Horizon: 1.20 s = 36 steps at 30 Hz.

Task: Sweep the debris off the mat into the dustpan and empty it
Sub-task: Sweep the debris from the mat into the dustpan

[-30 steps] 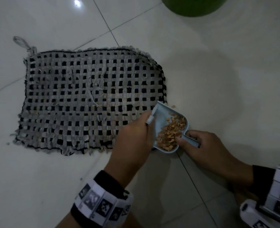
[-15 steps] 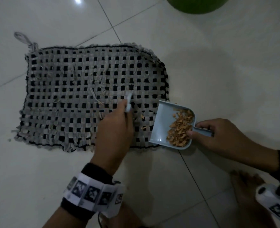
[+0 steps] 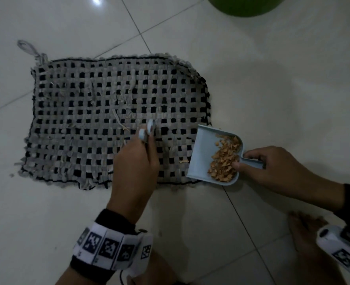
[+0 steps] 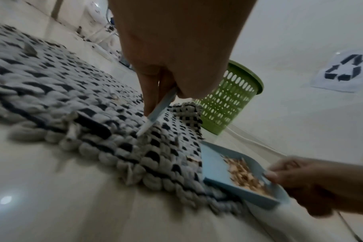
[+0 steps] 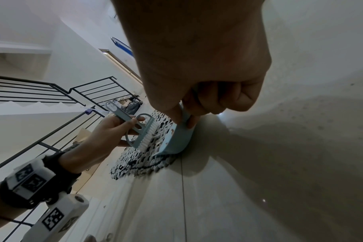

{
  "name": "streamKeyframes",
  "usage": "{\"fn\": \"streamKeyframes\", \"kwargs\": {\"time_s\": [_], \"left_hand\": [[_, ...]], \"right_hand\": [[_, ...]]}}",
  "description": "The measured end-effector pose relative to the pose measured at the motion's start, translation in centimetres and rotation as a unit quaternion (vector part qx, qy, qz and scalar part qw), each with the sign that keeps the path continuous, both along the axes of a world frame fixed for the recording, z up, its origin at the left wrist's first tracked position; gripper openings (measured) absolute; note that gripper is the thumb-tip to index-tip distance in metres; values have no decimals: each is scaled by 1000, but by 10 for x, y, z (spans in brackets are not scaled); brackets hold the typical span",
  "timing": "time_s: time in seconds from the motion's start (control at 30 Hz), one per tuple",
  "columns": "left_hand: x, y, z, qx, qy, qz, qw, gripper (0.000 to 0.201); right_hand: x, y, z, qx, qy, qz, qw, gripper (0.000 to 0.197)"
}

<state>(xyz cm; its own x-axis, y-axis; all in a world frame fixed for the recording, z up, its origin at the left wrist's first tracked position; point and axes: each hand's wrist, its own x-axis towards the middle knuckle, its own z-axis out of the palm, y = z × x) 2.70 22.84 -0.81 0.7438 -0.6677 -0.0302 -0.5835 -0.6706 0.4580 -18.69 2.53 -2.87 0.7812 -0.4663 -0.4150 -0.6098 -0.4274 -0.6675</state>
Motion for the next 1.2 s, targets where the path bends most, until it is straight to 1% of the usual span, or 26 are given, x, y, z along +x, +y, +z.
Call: {"fn": "streamKeyframes", "kwargs": {"time_s": [0.07,0.13,0.2,0.23,0.3,0.4,0.47,0.5,0.57,0.6,0.73,0.8,0.87,0.9,0.93,0.97,1.03,1.07,1.13,1.2], "left_hand": [[-14,-5,-4,7,16,-32,999,34],[-34,-14,-6,-10,64,-82,995,43],[-49,-23,-7,-15,88,-114,989,42],[-52,-27,-7,-24,88,-117,989,37],[-50,-27,-6,-65,89,-91,990,28],[-33,-16,0,-116,109,-34,987,26],[-22,-5,2,-120,100,-14,988,26],[-19,-1,3,-106,85,-11,991,27],[-20,3,-1,-67,60,-11,996,34],[-24,3,-5,-56,61,-15,996,36],[-50,-9,-7,-50,147,-39,987,49],[-61,-18,-4,-52,162,-72,983,51],[-65,-25,-3,-65,173,-102,977,48],[-65,-27,-2,-86,197,-93,972,45],[-61,-27,-1,-114,225,-70,965,41],[-56,-25,0,-144,237,-40,960,38],[-39,-15,4,-184,224,33,957,35],[-31,-9,6,-196,216,63,954,34],[-18,2,8,-208,208,102,950,33],[-12,11,5,-212,208,124,947,35]], "right_hand": [[0,0,1,1,0,2,1000,52],[1,0,1,3,3,2,1000,49],[0,0,0,1,5,3,1000,41],[0,0,0,-1,5,4,1000,38],[0,-1,-2,-1,2,13,1000,41],[0,-2,-3,-2,-5,20,1000,49],[-1,-2,-4,-5,-11,22,1000,49],[-1,-2,-5,-6,-12,23,1000,48],[-1,-2,-7,-3,-15,23,1000,44],[-2,-3,-7,-1,-18,25,1000,44],[-3,-5,-7,7,-29,32,999,46],[-2,-6,-8,6,-31,39,999,50],[-1,-9,-10,10,-32,40,999,52],[-1,-12,-9,23,-33,41,998,53],[-1,-15,-9,44,-36,41,998,50],[-2,-19,-8,74,-34,41,996,45],[-2,-29,-6,120,-21,53,991,29],[-3,-35,-6,130,-17,60,990,26],[-7,-48,-8,134,-15,62,989,30],[-10,-56,-8,129,-21,69,989,36]]}}
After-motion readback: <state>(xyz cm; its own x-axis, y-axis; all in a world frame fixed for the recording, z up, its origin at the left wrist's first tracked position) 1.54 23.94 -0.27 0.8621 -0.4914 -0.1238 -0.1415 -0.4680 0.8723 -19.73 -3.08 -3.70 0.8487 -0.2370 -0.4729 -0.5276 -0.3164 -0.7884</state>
